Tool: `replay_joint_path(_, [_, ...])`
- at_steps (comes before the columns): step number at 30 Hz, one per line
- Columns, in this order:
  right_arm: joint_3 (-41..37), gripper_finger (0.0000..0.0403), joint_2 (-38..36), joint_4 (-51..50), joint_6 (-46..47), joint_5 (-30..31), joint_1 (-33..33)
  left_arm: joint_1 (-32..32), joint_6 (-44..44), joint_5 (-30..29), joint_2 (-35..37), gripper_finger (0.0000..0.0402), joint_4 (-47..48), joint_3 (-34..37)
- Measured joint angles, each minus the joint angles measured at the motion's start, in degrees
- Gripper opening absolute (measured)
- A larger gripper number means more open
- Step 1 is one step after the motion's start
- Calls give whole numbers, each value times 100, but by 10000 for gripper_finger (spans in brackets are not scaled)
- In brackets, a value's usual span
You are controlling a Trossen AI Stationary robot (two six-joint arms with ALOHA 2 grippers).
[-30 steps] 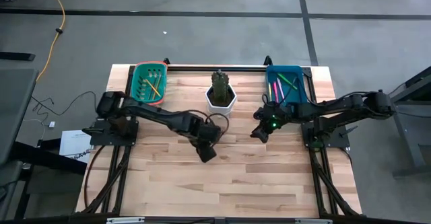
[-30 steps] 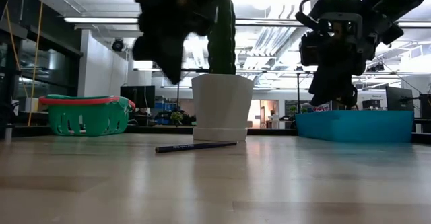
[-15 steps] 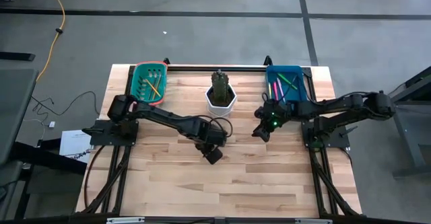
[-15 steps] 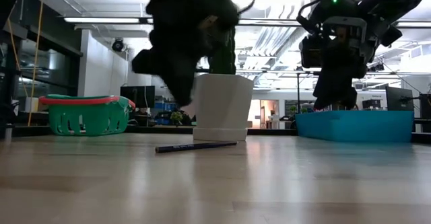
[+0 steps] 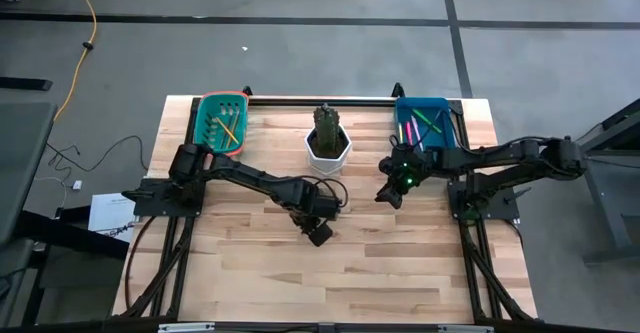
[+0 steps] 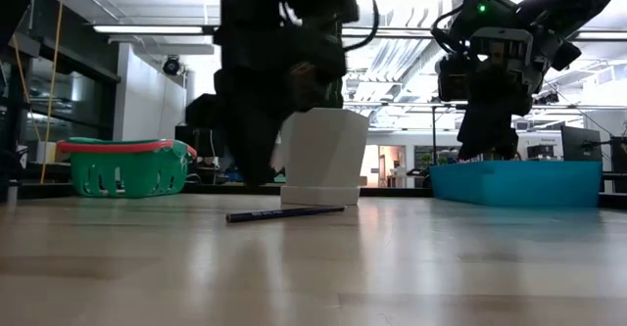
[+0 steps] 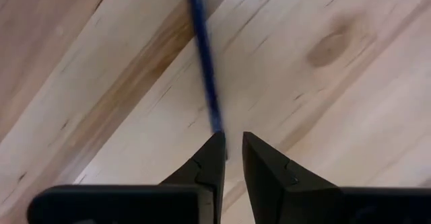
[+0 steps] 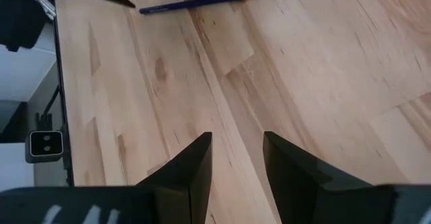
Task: Sort pens & pencils
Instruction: Put the dark blue pencil into the green bin
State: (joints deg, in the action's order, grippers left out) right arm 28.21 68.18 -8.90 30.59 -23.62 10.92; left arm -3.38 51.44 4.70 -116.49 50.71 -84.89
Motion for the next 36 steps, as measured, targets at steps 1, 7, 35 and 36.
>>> replay_joint_path(1, [0,124,0,4,-3,0,0,0,-8,1,-7,42,-19,-4])
replay_joint_path(7, [0,124,0,-2,-94,0,0,0,-37,-6,-20,42,29,10])
replay_joint_path(35, [0,124,-1,7,-160,3,0,0,433,-221,-20,42,69,-12])
replay_joint_path(36, [0,124,-1,8,-173,4,0,0,425,-247,-22,42,150,-65])
